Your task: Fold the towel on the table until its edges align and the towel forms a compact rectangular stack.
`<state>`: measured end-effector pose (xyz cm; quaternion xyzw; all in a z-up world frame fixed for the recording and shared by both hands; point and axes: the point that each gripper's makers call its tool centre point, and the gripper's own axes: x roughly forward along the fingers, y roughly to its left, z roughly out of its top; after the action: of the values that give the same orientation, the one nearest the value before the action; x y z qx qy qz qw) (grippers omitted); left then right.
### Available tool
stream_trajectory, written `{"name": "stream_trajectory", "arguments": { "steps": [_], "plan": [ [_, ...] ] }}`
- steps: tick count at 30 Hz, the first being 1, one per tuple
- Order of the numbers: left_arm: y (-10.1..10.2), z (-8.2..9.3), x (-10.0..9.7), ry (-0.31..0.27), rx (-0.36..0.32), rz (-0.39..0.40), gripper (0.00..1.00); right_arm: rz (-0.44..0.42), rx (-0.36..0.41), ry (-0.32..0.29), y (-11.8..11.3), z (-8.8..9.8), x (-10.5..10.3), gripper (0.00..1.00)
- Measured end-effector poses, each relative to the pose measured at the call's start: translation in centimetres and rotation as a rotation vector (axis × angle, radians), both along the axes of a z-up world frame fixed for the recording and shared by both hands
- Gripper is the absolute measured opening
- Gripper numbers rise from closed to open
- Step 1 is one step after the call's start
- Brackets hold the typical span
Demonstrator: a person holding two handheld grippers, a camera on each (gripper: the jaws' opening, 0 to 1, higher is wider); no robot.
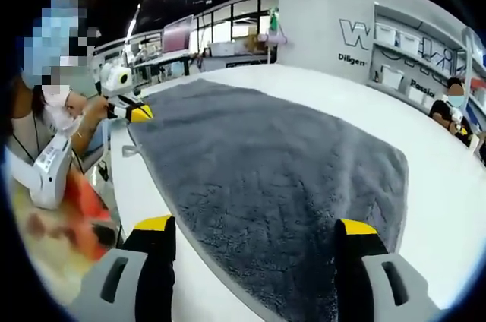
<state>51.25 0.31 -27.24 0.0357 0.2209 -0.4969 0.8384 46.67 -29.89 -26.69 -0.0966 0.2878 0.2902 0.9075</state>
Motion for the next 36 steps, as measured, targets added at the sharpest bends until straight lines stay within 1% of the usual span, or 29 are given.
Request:
{"name": "stream_trajectory", "arguments": {
  "steps": [8,15,16,18,19,21,23,24,25,26,27,29,31,33,34,36],
  "plan": [
    [-0.3,-0.1,-0.4,0.023,-0.018,-0.016,0.01,-0.005,0.000,0.003,-0.4,-0.1,0.0,0.86],
    [-0.6,-0.1,-0.6,0.026,-0.030,-0.026,0.01,0.001,-0.008,-0.001,-0.3,-0.1,0.0,0.86],
    [-0.6,0.0,-0.5,0.019,-0.035,-0.024,0.02,0.002,-0.008,-0.001,-0.3,-0.1,0.0,0.86],
    [-0.1,0.4,0.0,0.015,-0.062,0.001,0.08,-0.001,-0.005,-0.003,-0.4,-0.2,0.0,0.86],
    [0.4,0.6,0.2,0.014,-0.059,0.012,0.10,-0.003,-0.002,-0.004,-0.5,-0.2,0.0,0.86],
    [2.2,1.1,1.2,-0.026,-0.036,0.069,0.12,-0.009,0.003,-0.007,-0.7,-0.2,0.0,0.86],
    [4.1,2.0,1.7,-0.060,-0.034,0.112,0.21,-0.014,0.005,-0.008,-0.9,-0.2,0.0,0.85],
    [5.0,2.4,1.8,-0.069,-0.041,0.133,0.29,-0.018,0.006,-0.009,-1.0,-0.2,-0.1,0.85],
    [5.9,2.8,2.0,-0.074,-0.052,0.162,0.33,-0.021,0.006,-0.009,-1.1,-0.2,-0.1,0.85],
    [7.1,3.4,2.1,-0.071,-0.074,0.201,0.36,-0.024,0.006,-0.011,-1.2,-0.2,0.0,0.85],
    [8.0,3.8,2.2,-0.073,-0.096,0.226,0.37,-0.028,0.007,-0.012,-1.3,-0.2,0.0,0.85],
    [9.1,4.4,2.2,-0.066,-0.135,0.259,0.37,-0.030,0.009,-0.012,-1.3,-0.3,0.2,0.85],
    [10.3,4.6,2.1,-0.065,-0.155,0.284,0.39,-0.017,0.013,-0.008,-0.9,-0.6,0.4,0.85],
    [11.4,4.4,2.0,-0.069,-0.155,0.327,0.44,-0.005,0.014,-0.005,-0.5,-0.8,0.4,0.86],
    [11.8,4.1,1.9,-0.068,-0.145,0.339,0.49,0.000,0.013,-0.005,-0.4,-0.8,0.4,0.87],
    [12.4,3.3,1.3,-0.063,-0.104,0.355,0.65,0.005,0.009,-0.008,-0.3,-0.9,0.3,0.87]
  ]
}}
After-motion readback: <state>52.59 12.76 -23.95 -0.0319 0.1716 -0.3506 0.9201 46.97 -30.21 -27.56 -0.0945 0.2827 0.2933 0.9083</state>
